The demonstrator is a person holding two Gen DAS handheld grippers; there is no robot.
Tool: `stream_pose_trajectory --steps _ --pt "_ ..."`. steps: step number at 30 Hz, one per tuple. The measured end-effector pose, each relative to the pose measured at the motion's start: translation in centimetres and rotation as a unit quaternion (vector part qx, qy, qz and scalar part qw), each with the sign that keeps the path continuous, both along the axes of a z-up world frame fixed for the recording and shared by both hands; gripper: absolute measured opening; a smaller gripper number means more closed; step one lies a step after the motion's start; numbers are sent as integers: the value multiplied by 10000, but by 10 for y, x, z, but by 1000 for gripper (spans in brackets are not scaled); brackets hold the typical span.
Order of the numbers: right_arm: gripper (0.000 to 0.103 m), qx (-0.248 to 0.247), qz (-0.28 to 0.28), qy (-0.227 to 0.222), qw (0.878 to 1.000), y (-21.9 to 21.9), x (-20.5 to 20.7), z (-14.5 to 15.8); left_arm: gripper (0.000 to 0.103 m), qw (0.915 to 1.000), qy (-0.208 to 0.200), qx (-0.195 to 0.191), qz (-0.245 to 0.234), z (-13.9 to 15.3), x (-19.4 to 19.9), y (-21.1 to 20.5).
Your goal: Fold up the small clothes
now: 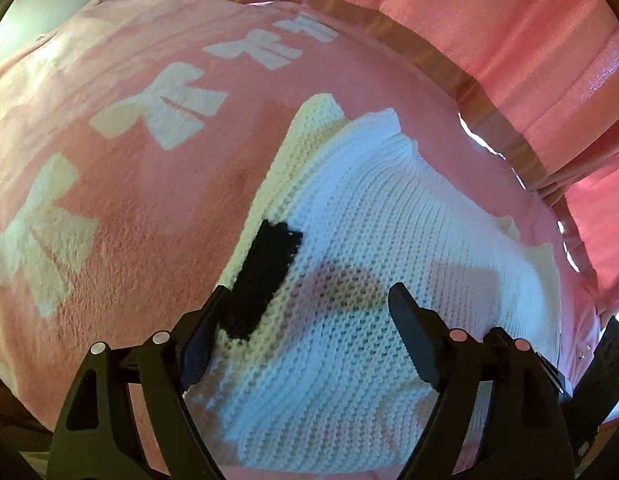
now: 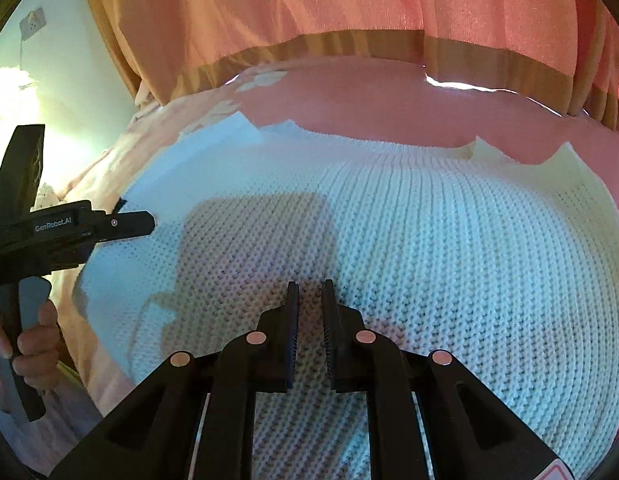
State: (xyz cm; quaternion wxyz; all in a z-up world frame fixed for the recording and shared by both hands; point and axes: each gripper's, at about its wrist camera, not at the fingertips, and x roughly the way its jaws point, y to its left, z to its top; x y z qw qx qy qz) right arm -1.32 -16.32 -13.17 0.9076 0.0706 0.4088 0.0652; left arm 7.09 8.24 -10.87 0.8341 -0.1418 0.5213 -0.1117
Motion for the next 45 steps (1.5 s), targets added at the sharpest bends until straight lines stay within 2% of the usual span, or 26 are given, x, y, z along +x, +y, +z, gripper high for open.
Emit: stream_pose_trajectory --steps 1,3,5,7,8,11,13,15,18,21,27,30,35,36,37,38,39,42,45 --pt "10 -3 -4 13 10000 0 1 -1 73 10000 25 -30 46 0 1 0" --pt "10 11 -5 12 10000 1 2 -3 50 9998 79 -84 166 0 5 5" --pt "10 22 -4 17 10000 0 2 -3 36 9989 167 -251 345 -1 9 14" --pt "9 51 -3 20 10000 -1 2 -3 34 9950 329 -653 673 -2 12 29" --pt "9 78 -11 22 10000 -1 2 -3 34 9934 300 -738 829 0 13 36" --pt "9 100 -21 19 9999 -2 0 -1 38 9940 161 -524 944 4 15 39" --pt "9 105 -26 20 9999 -2 -1 0 42 9950 236 -457 851 1 14 34" --pt "11 126 -28 -27 9999 -1 -2 2 61 9959 245 -132 859 -3 12 29" --pt "12 91 -15 -48 9999 0 -3 4 77 9949 115 314 947 -3 11 28" --pt "14 104 3 -68 9999 2 -4 6 79 9944 81 481 937 -5 14 26" --pt "14 107 40 -64 9999 4 -5 6 86 9917 -23 514 1182 -8 22 30" --pt "14 123 39 -74 9999 5 -6 8 86 9906 -105 470 1280 -7 26 28" --pt "14 20 127 -2 9999 9 -6 6 85 9936 -5 383 1061 -12 33 21" --pt "14 -17 128 38 9999 10 -4 3 77 9945 11 396 969 -12 35 19" --pt "14 -28 133 49 9999 10 -3 2 69 9960 7 245 858 -10 36 18" --pt "13 -23 128 48 9999 10 -2 1 43 9976 38 -26 693 -8 37 16" --pt "13 -7 119 56 9999 9 0 1 30 9979 87 -212 603 -6 37 15" --pt "12 -16 111 43 9999 10 1 0 22 9978 23 -401 523 9 34 7" --pt "12 -19 114 47 9999 10 1 0 20 9952 -131 -908 351 36 26 -2"
